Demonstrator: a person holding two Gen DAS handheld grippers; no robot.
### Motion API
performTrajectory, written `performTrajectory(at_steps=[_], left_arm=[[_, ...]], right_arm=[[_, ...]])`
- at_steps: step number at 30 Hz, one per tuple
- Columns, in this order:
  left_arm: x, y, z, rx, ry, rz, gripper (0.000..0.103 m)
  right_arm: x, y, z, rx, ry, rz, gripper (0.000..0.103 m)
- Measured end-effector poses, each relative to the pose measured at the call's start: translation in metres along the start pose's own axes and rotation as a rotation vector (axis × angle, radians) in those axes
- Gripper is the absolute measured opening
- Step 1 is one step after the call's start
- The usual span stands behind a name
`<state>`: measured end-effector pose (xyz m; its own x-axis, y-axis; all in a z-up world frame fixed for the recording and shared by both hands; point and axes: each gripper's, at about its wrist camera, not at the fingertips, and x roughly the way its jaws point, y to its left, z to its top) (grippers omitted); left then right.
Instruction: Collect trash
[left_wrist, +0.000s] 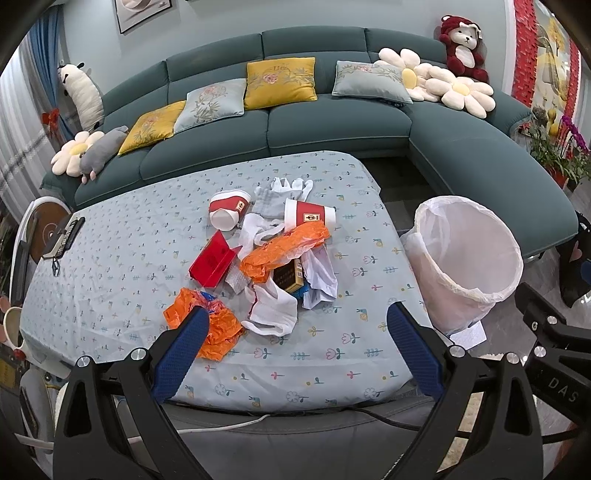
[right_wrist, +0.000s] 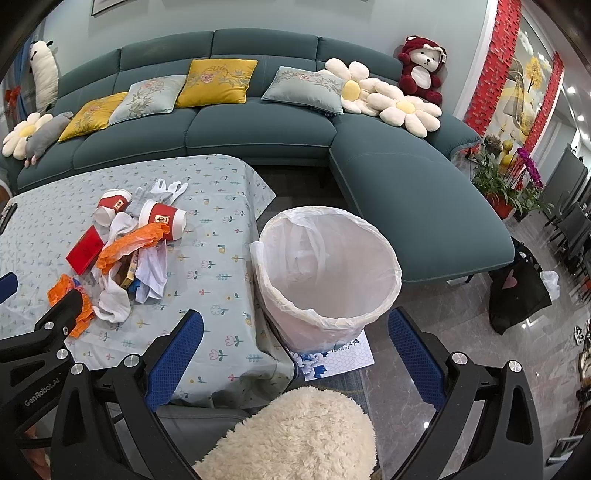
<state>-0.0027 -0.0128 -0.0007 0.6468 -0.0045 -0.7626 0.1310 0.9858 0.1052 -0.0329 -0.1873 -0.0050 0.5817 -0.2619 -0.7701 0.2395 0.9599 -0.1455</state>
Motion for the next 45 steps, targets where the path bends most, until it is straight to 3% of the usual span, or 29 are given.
performTrajectory(at_steps=[31,45], left_arm=[[0.009,0.012,-0.002,-0.03,0.048,-0.032,0.093],[0.047,0.072,-0.016,-0.141,0.128,0.021,0.093]], right_arm=[[0.002,0.008,0.0,-0.018,-0.012,-0.01,0.096],[0.022,0.063,0.001,-0.083,0.004,0.059,0.095]])
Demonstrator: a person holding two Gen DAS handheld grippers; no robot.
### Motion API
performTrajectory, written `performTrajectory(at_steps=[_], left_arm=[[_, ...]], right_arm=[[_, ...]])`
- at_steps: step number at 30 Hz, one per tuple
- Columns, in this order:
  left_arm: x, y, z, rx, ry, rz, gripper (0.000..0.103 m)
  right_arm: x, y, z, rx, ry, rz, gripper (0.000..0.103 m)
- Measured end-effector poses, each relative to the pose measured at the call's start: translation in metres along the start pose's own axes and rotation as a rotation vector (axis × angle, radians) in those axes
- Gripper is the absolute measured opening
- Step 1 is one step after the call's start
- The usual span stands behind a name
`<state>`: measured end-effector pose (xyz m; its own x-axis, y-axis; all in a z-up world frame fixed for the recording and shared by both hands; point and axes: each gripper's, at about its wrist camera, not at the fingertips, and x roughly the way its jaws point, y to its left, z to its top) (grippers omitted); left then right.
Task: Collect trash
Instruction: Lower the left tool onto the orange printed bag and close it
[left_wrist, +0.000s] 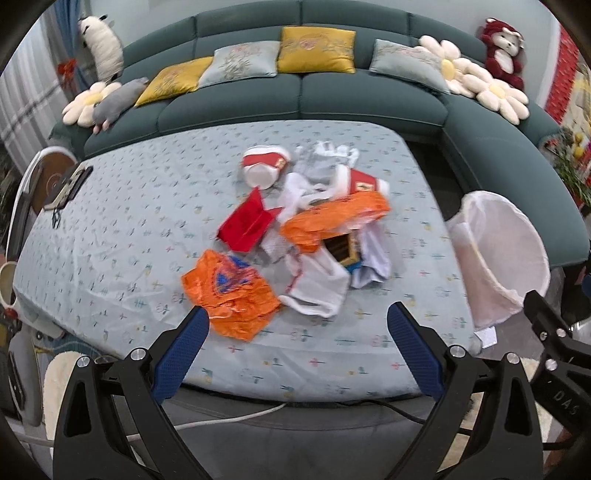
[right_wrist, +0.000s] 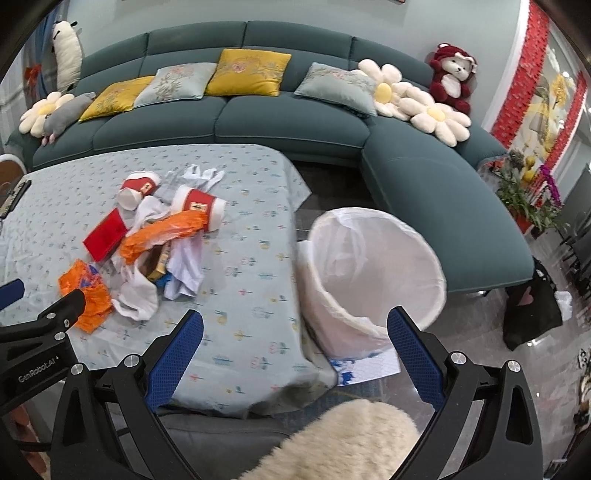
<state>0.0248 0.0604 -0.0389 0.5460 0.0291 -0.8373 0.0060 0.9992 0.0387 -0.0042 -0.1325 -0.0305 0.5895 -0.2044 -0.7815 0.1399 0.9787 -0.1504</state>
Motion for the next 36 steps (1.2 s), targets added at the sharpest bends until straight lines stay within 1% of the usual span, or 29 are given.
performTrajectory(at_steps=[3,5,9,13,16,18,23,25,28,29,30,31,33,34,35,36], left_arm=[[0.01,0.018,0.0,-0.03,0.011,0.011,0.093],[0.021,0.033,0.001,-0.054,0.03,0.027,0.093],[0.046,0.065,0.001,-0.116,0.097,0.015,0.093],[0.065,0.09,0.001,-0.164,0.122,0.036,0.093],[0.08,0.101,0.001,-0.168,0.15,0.035,0.093],[0.091,0.106,0.002,-0.175,0.167,0.032,0.093],[0.119,0.113,0.002,-0.194,0.208,0.011,0.092],[0.128,0.111,0.001,-0.191,0.22,-0.002,0.091],[0.139,0.108,0.001,-0.175,0.238,-0.028,0.08],[0.141,0.107,0.0,-0.171,0.248,-0.041,0.071],[0.144,0.107,-0.001,-0.168,0.256,-0.05,0.066],[0.146,0.106,-0.002,-0.165,0.264,-0.06,0.064],[0.148,0.105,-0.001,-0.164,0.262,-0.071,0.055],[0.148,0.104,-0.001,-0.162,0.26,-0.077,0.052],[0.147,0.103,-0.002,-0.159,0.259,-0.085,0.044],[0.146,0.102,-0.002,-0.156,0.261,-0.095,0.033]], right_arm=[[0.007,0.012,0.005,0.001,0.005,0.027,0.095],[0.014,0.021,0.009,0.002,0.01,0.045,0.095],[0.029,0.038,0.015,0.004,0.033,0.069,0.095],[0.047,0.06,0.019,0.006,0.066,0.102,0.095],[0.058,0.079,0.021,-0.012,0.085,0.125,0.094],[0.064,0.093,0.023,-0.036,0.094,0.137,0.09],[0.081,0.124,0.024,-0.087,0.122,0.156,0.088],[0.088,0.131,0.024,-0.095,0.139,0.165,0.083],[0.101,0.142,0.023,-0.099,0.172,0.175,0.076],[0.105,0.145,0.022,-0.1,0.183,0.176,0.075],[0.111,0.15,0.021,-0.101,0.199,0.181,0.071],[0.115,0.152,0.02,-0.101,0.209,0.185,0.069],[0.124,0.158,0.017,-0.098,0.237,0.203,0.061],[0.128,0.16,0.015,-0.098,0.247,0.21,0.059],[0.132,0.163,0.014,-0.101,0.257,0.215,0.056],[0.135,0.165,0.013,-0.104,0.261,0.216,0.052]])
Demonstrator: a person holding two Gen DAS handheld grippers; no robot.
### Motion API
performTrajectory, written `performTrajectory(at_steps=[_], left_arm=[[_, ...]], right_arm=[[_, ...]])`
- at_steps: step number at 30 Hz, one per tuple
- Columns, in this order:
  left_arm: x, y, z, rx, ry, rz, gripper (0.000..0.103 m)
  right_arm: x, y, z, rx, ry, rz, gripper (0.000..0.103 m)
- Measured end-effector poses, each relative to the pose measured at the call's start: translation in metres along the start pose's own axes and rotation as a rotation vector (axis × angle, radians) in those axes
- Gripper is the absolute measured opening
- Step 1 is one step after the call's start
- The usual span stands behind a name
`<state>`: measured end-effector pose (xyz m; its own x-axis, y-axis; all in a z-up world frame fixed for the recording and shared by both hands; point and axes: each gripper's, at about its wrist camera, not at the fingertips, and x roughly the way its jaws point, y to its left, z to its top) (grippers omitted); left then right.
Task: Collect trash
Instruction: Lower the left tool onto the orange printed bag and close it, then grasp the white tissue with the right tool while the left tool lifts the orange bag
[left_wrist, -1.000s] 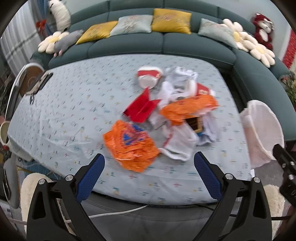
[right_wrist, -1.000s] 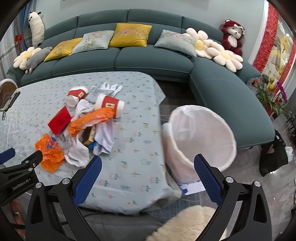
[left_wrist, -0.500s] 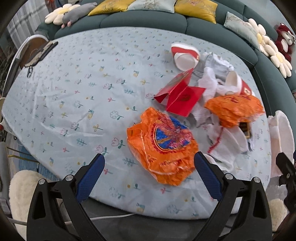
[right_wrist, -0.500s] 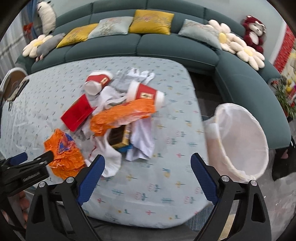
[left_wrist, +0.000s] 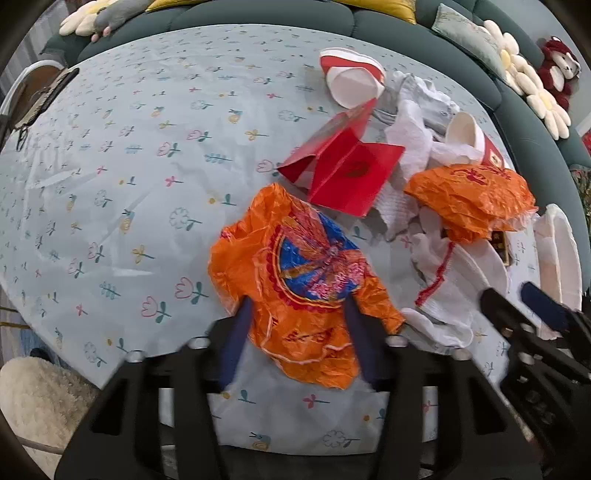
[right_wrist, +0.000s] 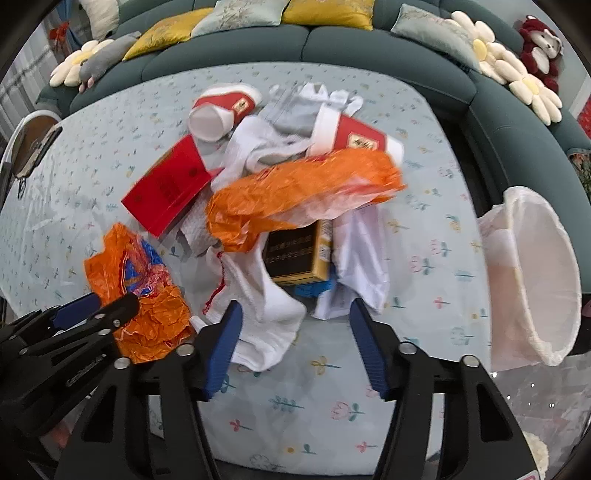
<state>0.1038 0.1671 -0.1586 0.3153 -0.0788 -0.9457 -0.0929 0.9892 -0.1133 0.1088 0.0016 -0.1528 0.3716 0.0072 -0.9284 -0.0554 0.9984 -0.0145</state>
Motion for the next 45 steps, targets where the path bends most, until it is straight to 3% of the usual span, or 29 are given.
performTrajectory(at_steps=[2,4,5,6,8,20,23,25,26,27,34,37,39,45], left_arm=[[-0.001,0.0,0.0,0.004,-0.001,-0.001,0.025],[-0.004,0.0,-0.001,0.007,-0.007,0.003,0.022],[-0.004,0.0,-0.001,0.009,-0.007,0.004,0.015],[-0.005,-0.001,-0.001,0.01,-0.004,0.006,0.008],[-0.007,-0.001,-0.001,0.005,0.001,-0.001,0.008],[-0.05,-0.023,-0.011,0.036,-0.082,-0.014,0.001],[-0.052,-0.028,-0.013,0.04,-0.087,-0.025,0.005],[-0.048,-0.027,-0.013,0.018,-0.071,-0.037,0.026],[-0.044,-0.026,-0.012,-0.002,-0.064,-0.031,0.051],[-0.042,-0.025,-0.011,-0.018,-0.066,-0.025,0.064],[-0.007,-0.034,-0.003,-0.016,-0.02,-0.007,0.068],[0.005,-0.043,-0.003,0.027,0.004,0.005,0.046],[0.01,-0.047,-0.005,0.05,0.023,-0.001,0.026],[-0.012,-0.052,-0.009,0.084,-0.029,0.024,0.016]], right_arm=[[0.006,0.003,0.0,-0.006,0.007,0.006,0.045],[0.012,0.006,0.001,-0.016,0.015,0.016,0.031],[0.014,0.007,0.001,-0.02,0.021,0.025,0.023],[0.015,0.007,0.001,-0.021,0.023,0.03,0.02],[0.012,0.005,0.0,-0.021,0.015,0.052,0.015],[-0.055,-0.02,-0.01,0.007,-0.103,0.1,0.013],[-0.069,-0.027,-0.012,0.015,-0.133,0.088,0.013],[-0.075,-0.033,-0.013,0.023,-0.144,0.087,0.013],[-0.077,-0.036,-0.014,0.03,-0.147,0.087,0.013],[-0.078,-0.038,-0.014,0.033,-0.148,0.087,0.013],[-0.08,-0.047,-0.011,0.047,-0.148,0.081,0.013],[-0.08,-0.048,-0.007,0.051,-0.149,0.084,0.013],[-0.08,-0.047,-0.005,0.05,-0.15,0.085,0.013],[-0.086,-0.041,-0.003,0.039,-0.16,0.104,0.013]])
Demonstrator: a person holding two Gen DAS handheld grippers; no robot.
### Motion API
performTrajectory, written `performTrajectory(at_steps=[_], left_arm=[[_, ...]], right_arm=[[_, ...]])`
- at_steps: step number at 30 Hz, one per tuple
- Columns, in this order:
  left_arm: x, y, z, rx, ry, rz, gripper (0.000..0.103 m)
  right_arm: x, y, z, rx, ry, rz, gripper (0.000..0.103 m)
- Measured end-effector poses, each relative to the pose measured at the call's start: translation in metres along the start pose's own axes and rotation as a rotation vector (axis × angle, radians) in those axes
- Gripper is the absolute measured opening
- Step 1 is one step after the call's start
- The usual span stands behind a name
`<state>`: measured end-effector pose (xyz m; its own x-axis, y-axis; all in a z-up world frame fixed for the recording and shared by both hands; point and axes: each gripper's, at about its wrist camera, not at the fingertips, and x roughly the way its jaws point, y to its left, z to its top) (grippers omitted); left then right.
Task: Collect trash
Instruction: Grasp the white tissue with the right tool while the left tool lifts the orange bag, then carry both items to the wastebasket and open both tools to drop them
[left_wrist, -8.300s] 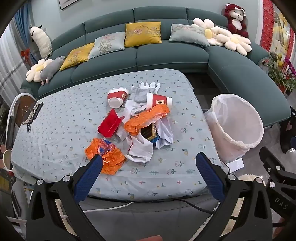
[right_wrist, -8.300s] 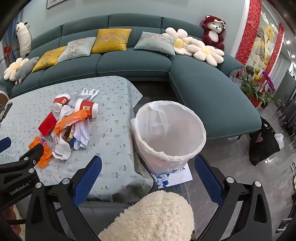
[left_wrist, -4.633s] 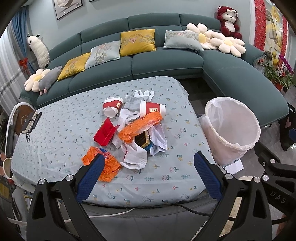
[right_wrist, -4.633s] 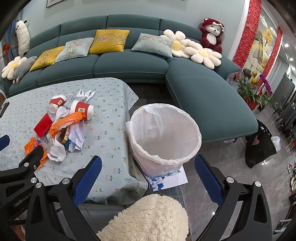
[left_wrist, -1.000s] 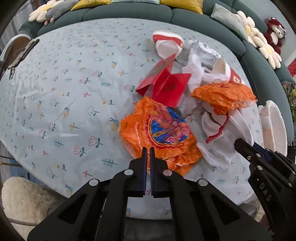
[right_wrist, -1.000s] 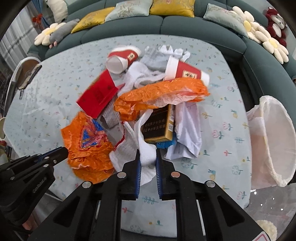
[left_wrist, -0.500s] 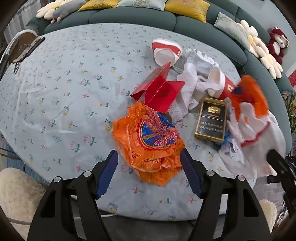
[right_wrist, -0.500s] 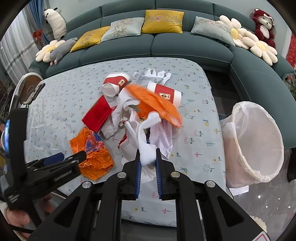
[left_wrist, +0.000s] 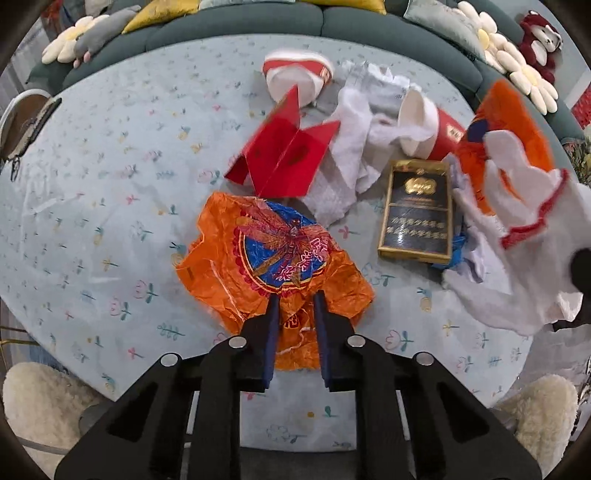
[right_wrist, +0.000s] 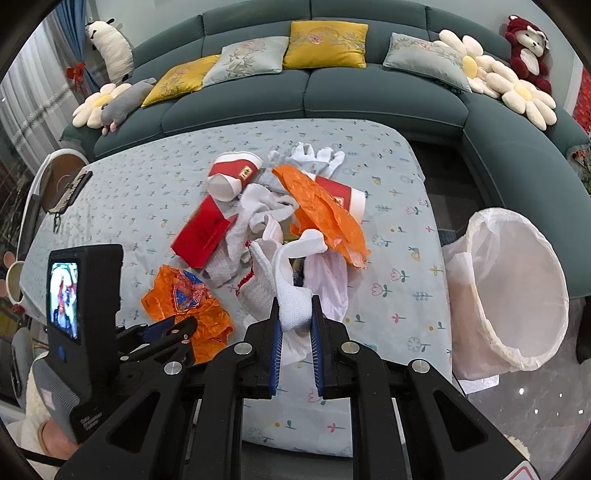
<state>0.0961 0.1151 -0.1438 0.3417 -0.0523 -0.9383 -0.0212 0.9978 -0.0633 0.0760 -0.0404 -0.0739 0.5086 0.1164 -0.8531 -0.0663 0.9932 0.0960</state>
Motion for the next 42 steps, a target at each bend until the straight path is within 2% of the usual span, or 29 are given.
performTrajectory(at_steps=[9,17,23,30,42], left_arm=[[-0.06,-0.003,-0.006,-0.015,-0.084,-0.047,0.015],[-0.107,-0.031,-0.003,0.034,-0.176,-0.073,0.015],[-0.137,-0.069,-0.003,0.105,-0.226,-0.104,0.015],[-0.151,-0.123,0.003,0.2,-0.257,-0.151,0.015],[-0.147,-0.208,0.014,0.341,-0.247,-0.281,0.015]], right_arm=[[-0.039,0.012,0.008,-0.025,-0.098,0.034,0.013],[-0.082,-0.005,0.012,0.003,-0.197,0.018,0.013],[-0.11,-0.039,0.006,0.053,-0.259,-0.031,0.013],[-0.129,-0.091,-0.004,0.129,-0.301,-0.109,0.013],[-0.131,-0.176,-0.022,0.26,-0.307,-0.243,0.013]])
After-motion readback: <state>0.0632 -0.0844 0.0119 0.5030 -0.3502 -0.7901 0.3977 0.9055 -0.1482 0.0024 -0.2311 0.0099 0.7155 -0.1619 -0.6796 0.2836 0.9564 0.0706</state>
